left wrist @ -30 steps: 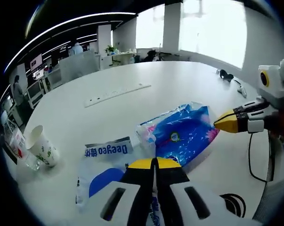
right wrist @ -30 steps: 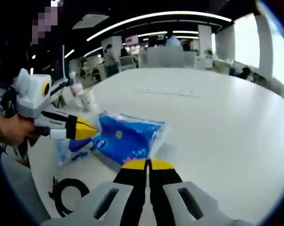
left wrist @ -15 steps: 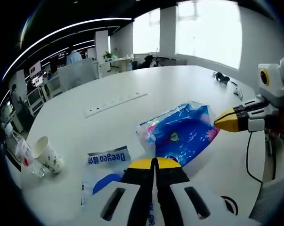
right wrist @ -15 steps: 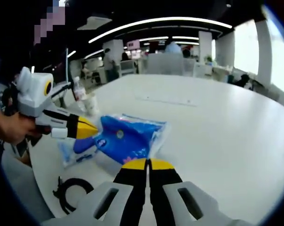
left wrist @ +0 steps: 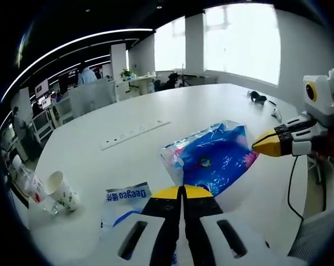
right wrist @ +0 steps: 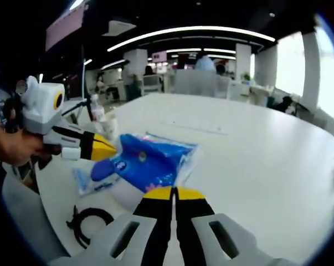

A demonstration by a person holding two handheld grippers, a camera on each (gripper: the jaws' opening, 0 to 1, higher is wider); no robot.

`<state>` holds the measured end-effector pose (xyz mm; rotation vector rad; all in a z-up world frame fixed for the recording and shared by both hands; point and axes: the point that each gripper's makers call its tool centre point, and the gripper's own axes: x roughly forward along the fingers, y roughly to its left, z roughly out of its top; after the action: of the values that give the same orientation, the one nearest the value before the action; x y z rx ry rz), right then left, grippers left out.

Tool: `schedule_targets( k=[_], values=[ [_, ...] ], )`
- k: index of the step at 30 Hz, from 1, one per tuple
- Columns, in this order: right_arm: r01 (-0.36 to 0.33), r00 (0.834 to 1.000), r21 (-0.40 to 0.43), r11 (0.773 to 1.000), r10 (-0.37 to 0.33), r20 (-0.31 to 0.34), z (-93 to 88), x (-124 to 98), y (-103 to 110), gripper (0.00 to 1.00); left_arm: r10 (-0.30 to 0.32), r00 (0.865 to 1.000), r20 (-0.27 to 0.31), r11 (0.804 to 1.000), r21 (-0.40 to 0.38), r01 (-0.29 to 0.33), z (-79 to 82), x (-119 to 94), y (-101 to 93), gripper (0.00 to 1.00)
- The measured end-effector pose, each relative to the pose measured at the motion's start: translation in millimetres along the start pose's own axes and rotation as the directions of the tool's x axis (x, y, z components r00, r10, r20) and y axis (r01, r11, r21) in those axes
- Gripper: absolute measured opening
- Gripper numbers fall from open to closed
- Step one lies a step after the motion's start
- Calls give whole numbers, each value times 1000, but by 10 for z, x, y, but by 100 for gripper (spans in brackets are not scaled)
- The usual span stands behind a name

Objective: Arrange the tabletop items into an orderly group along one side of the table until the central work area is clear of visible clutter.

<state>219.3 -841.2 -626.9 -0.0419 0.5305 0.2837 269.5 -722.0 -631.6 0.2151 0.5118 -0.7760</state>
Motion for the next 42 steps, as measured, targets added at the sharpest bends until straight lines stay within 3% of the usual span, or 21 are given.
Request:
schedule_targets(
  k=[16, 30, 42],
  values=[
    [12, 1000, -18, 1000, -12, 22, 0, -256, 14, 0, -15, 999, 44, 1000, 24, 14, 112, -123, -173, 0],
    [12, 1000, -9, 1000, -12, 11, -143, -393, 22, 0, -31, 998, 46, 999, 26, 30, 21, -201, -357, 0],
    [6, 1000, 51, 999, -6, -10, -329, -395, -6, 0, -51, 998, 23, 998, 38, 51, -56, -190, -455, 0]
  ],
)
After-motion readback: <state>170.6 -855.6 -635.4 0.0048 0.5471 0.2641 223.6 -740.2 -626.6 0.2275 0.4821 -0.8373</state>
